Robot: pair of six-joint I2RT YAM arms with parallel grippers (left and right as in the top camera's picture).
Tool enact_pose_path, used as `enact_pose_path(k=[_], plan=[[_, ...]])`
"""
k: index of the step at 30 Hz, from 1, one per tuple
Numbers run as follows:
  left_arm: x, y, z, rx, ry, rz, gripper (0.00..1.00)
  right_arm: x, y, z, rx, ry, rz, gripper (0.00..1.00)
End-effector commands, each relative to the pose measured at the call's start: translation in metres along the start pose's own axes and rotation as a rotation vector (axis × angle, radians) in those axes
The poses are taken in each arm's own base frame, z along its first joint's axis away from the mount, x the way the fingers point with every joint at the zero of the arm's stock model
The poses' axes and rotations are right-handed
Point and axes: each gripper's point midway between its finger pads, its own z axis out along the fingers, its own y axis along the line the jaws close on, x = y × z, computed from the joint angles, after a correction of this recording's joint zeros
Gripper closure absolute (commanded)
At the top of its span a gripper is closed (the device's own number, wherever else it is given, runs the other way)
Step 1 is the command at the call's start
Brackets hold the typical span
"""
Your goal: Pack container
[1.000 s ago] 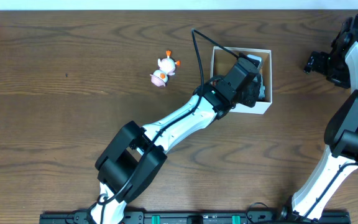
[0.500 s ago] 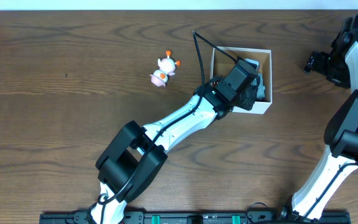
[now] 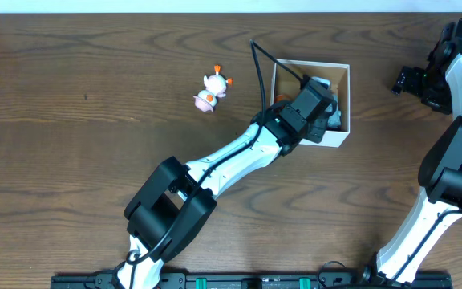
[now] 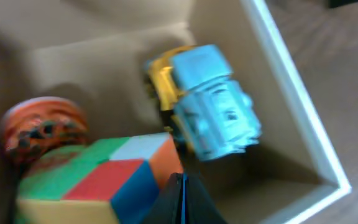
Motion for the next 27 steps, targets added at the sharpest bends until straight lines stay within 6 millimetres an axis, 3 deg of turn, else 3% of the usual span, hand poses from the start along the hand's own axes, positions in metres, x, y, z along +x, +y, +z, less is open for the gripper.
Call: enact_pose_path(k=[1, 9, 22, 27], plan=[[-0.011, 0.044, 0.001, -0.153, -0.032, -0.033, 0.94, 0.000, -0.004, 0.000, 0.005, 0.000, 0.017, 0.01], [-0.020, 0.084, 0.000, -0.214, -0.033, -0.084, 0.94, 0.000, -0.004, 0.000, 0.005, 0.000, 0.017, 0.01], [-0.031, 0.073, -0.002, -0.189, -0.078, -0.054, 0.94, 0.000, -0.004, 0.000, 0.005, 0.000, 0.017, 0.01], [-0.046, 0.087, -0.016, -0.266, -0.137, -0.063, 0.94, 0.000, -0.004, 0.000, 0.005, 0.000, 0.017, 0.01]])
